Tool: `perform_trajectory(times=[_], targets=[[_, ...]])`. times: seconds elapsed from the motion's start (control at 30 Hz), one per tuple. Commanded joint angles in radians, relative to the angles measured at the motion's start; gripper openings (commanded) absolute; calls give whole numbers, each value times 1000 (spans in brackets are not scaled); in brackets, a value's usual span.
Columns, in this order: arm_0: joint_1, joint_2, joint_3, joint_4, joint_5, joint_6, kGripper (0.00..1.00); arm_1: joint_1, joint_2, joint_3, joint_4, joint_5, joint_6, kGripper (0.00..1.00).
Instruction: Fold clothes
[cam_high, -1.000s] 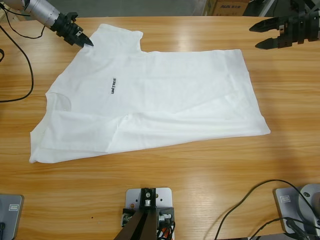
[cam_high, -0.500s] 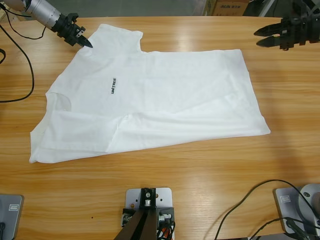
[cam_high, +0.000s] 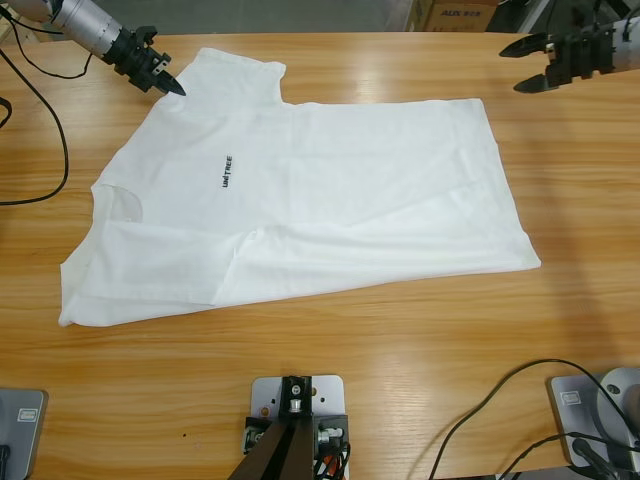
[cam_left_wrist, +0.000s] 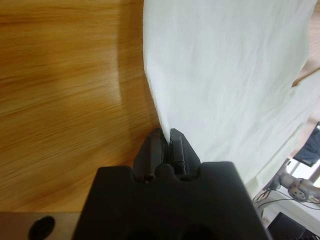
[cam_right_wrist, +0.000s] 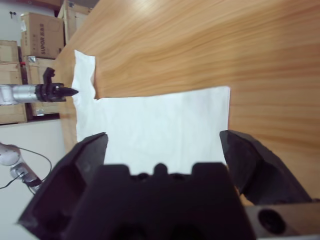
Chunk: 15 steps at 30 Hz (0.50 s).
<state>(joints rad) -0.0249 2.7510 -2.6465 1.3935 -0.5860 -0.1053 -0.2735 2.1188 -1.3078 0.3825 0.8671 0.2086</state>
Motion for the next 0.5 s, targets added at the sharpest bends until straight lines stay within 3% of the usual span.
perform_trajectory(times=[0.03,0.5], targets=[[-6,48,-579,20,4,-5,0,59,141,-65,76,-64,9,908],[-1,51,-579,22,3,-4,0,60,185,-100,113,-141,14,908]])
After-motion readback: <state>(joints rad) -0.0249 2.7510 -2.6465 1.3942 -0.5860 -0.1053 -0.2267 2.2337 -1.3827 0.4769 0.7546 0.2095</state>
